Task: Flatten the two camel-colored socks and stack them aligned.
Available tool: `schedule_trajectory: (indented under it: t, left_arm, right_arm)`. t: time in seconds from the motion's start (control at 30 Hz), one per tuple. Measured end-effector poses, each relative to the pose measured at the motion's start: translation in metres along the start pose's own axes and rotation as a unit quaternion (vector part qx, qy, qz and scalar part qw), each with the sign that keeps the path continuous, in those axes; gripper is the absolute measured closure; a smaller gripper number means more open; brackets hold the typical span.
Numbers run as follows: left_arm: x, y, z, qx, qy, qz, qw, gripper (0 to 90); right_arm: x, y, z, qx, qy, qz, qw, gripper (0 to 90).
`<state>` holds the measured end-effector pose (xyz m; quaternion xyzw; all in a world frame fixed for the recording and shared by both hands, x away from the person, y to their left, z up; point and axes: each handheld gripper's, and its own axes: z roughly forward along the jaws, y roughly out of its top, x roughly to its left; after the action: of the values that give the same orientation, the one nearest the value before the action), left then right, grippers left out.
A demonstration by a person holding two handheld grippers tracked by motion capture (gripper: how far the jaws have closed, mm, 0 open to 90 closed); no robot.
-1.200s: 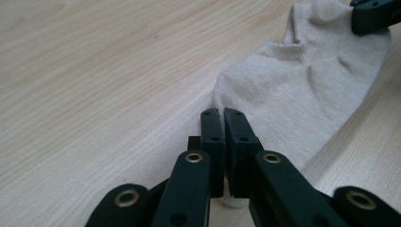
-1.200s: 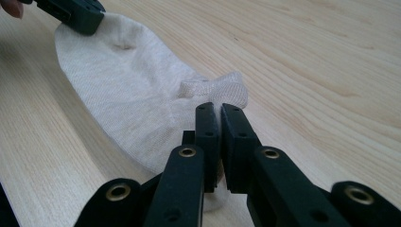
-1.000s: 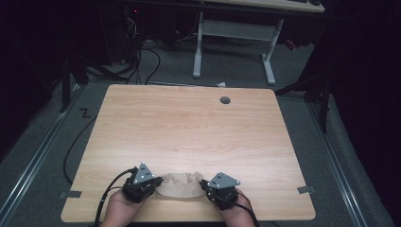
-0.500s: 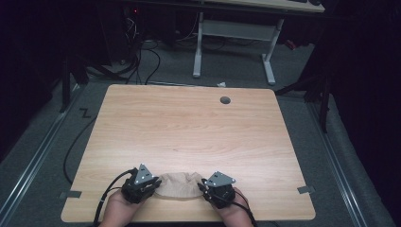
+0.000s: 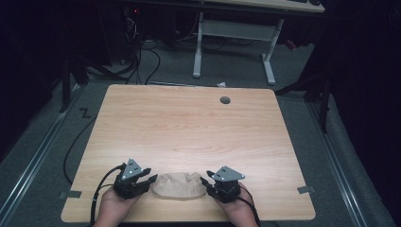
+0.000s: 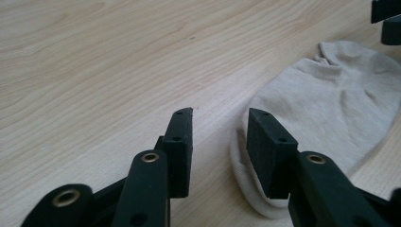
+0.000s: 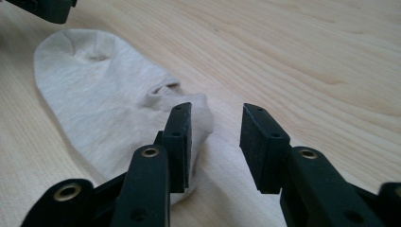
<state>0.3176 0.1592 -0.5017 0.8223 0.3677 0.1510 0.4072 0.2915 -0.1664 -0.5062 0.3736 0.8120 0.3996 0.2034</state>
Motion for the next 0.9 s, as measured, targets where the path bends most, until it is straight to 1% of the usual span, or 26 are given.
schedule_trajectory:
  t: [0.07, 0.17, 0.27, 0.33, 0.4, 0.43, 0.5, 0.53, 0.57, 0.6, 0.63, 0.67, 0.7, 0.73, 0.8, 0.87, 0.9]
  left_arm:
    - [0.005, 0.0, -0.001, -0.005, 0.006, -0.008, 0.9999, 60.5]
    - [0.016, -0.001, -0.003, -0.007, 0.019, -0.012, 0.9997, 60.3]
    - [0.028, -0.002, -0.005, -0.012, 0.031, -0.026, 0.9991, 60.3]
    - [0.037, -0.003, -0.007, -0.016, 0.04, -0.031, 0.9986, 60.3]
    - [0.046, -0.003, -0.01, -0.02, 0.054, -0.035, 0.9977, 60.2]
    - [0.052, -0.003, -0.011, -0.024, 0.062, -0.041, 0.997, 59.8]
    - [0.065, -0.006, -0.013, -0.03, 0.071, -0.056, 0.9955, 59.3]
    - [0.072, -0.008, -0.013, -0.027, 0.076, -0.062, 0.9948, 59.0]
    - [0.081, -0.011, -0.011, -0.016, 0.085, -0.07, 0.9938, 58.6]
    - [0.085, -0.013, -0.01, -0.011, 0.086, -0.075, 0.9934, 57.8]
    - [0.089, -0.015, -0.008, -0.004, 0.084, -0.082, 0.9931, 57.1]
    - [0.093, -0.018, -0.005, 0.008, 0.078, -0.098, 0.9921, 56.4]
    - [0.094, -0.019, -0.004, 0.011, 0.078, -0.099, 0.992, 56.4]
    - [0.093, -0.019, -0.003, 0.014, 0.078, -0.096, 0.9923, 56.4]
    - [0.09, -0.018, -0.003, 0.013, 0.08, -0.085, 0.993, 56.3]
    - [0.086, -0.017, -0.005, 0.01, 0.085, -0.072, 0.9937, 56.2]
    - [0.085, -0.017, -0.007, 0.011, 0.088, -0.066, 0.9938, 56.1]
  right_arm:
    - [-0.004, 0.0, -0.001, -0.004, -0.006, 0.002, 1.0, 61.9]
    - [-0.014, -0.001, -0.002, -0.012, -0.014, 0.012, 0.9998, 60.1]
    - [-0.025, -0.004, -0.003, -0.021, -0.017, 0.028, 0.9992, 57.5]
    - [-0.033, -0.006, -0.002, -0.021, -0.026, 0.029, 0.999, 56.3]
    - [-0.042, -0.009, 0.0, -0.015, -0.039, 0.036, 0.9985, 55.6]
    - [-0.047, -0.01, 0.002, -0.012, -0.046, 0.038, 0.9982, 55.4]
    - [-0.058, -0.011, 0.006, -0.005, -0.058, 0.042, 0.9974, 54.9]
    - [-0.064, -0.012, 0.009, -0.001, -0.064, 0.047, 0.9968, 54.7]
    - [-0.07, -0.013, 0.012, 0.002, -0.07, 0.051, 0.9962, 54.7]
    - [-0.079, -0.015, 0.014, 0.008, -0.079, 0.055, 0.9953, 54.5]
    - [-0.083, -0.017, 0.015, 0.009, -0.084, 0.057, 0.9948, 54.4]
    - [-0.086, -0.018, 0.016, 0.012, -0.086, 0.063, 0.9943, 54.4]
    - [-0.092, -0.02, 0.016, 0.017, -0.09, 0.077, 0.9929, 54.4]
    - [-0.094, -0.021, 0.015, 0.018, -0.091, 0.081, 0.9923, 54.4]
    - [-0.097, -0.022, 0.012, 0.014, -0.098, 0.089, 0.9911, 54.5]
    - [-0.097, -0.021, 0.01, 0.009, -0.1, 0.092, 0.9907, 54.5]
    - [-0.096, -0.021, 0.009, 0.008, -0.102, 0.089, 0.9908, 54.5]
